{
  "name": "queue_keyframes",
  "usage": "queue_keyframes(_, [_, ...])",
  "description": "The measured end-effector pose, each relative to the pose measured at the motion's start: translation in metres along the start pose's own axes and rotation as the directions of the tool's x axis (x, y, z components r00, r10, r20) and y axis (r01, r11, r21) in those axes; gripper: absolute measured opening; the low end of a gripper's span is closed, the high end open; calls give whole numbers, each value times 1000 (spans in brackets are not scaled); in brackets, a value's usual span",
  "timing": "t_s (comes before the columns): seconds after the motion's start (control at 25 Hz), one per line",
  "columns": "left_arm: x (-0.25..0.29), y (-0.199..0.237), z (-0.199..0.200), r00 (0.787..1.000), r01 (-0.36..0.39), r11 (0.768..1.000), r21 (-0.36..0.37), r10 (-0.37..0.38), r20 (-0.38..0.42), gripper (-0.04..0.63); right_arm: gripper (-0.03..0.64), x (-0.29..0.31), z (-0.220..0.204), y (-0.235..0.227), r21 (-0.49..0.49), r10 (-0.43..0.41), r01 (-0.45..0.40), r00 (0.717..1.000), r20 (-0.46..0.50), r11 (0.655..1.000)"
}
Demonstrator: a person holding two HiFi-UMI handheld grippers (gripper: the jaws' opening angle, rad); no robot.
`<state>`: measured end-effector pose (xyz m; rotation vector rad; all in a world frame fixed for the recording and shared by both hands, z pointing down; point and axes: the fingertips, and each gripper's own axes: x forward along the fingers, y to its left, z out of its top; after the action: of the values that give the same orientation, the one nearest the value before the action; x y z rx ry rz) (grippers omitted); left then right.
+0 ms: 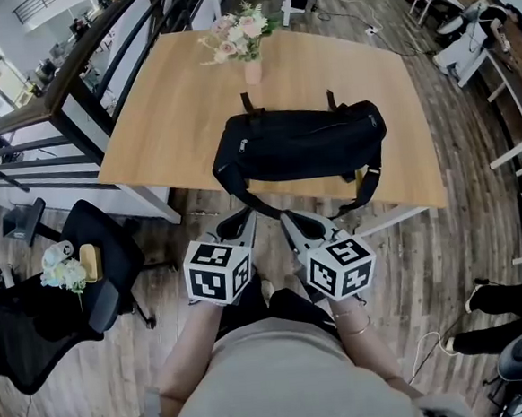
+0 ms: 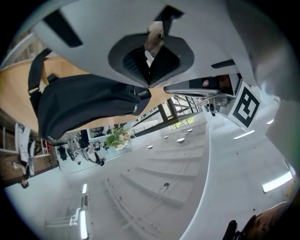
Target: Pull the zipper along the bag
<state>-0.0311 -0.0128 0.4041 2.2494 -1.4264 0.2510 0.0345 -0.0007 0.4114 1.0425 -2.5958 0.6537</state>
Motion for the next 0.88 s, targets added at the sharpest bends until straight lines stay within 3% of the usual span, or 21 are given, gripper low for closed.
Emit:
queue_keyframes(0.28, [11, 30, 9, 999, -33, 999, -29, 32, -19, 31, 8, 32, 14, -2, -41, 24, -24, 1000, -6, 999])
queue_keyframes(0.56, [36, 61, 33, 1000, -7, 1000, -16, 7, -21, 31, 8, 76, 40, -11, -78, 15, -16, 1000, -4, 997])
queue_keyframes(0.72, [50, 87, 44, 1000, -9, 1000, -20, 8, -26, 31, 8, 99, 56, -17, -187, -35, 35, 999, 6, 982])
queue_keyframes(0.88, [62, 108, 50, 999, -2, 1000, -19, 1, -34, 32, 8, 119, 63, -19, -334, -73, 58, 997, -33, 941])
